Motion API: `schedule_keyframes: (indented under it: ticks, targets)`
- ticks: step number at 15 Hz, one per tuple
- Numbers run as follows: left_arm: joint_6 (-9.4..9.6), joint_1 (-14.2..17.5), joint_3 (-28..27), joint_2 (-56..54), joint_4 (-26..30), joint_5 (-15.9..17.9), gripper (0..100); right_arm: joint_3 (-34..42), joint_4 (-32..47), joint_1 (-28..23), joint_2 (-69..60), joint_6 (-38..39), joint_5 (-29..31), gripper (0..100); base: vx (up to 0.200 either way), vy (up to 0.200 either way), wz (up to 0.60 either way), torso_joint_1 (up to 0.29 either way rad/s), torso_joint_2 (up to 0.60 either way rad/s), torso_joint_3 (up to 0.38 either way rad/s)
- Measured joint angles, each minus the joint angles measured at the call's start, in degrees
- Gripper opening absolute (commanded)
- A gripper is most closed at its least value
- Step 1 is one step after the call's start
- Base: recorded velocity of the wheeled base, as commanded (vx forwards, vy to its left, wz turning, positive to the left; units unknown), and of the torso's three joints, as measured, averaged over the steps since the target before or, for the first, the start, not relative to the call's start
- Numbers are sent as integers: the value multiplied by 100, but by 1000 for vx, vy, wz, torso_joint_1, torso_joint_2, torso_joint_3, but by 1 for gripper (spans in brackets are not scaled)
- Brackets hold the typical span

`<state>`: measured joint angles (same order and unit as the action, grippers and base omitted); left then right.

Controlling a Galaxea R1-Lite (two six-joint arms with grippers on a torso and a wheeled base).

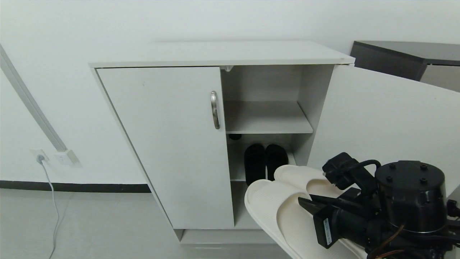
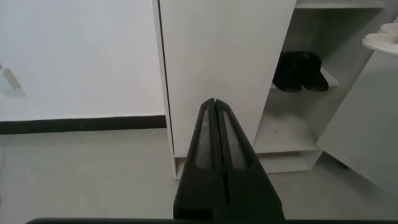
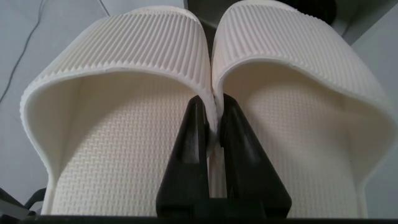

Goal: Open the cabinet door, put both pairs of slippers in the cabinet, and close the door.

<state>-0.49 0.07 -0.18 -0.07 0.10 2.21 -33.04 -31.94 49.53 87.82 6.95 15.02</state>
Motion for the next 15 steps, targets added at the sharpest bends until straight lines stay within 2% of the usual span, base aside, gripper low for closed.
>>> schedule_keyframes:
  ticks: [3,9,12,15]
  targets:
    - [-2,-2,0,0,1,-13,0,33,-22,18,24,-2,2,0,0,0,0,-6,305,292]
    - [-5,0,0,0,-2,-21,0,62,-51,57,71,-197,37,0,0,0,0,-1,27,22]
    - [-5,-2,0,0,0,-13,0,90,-542,74,265,-329,239,0,0,0,0,0,0,0]
    - [-5,0,0,0,0,-10,0,-148,-980,135,901,-189,991,0,0,0,0,0,0,0]
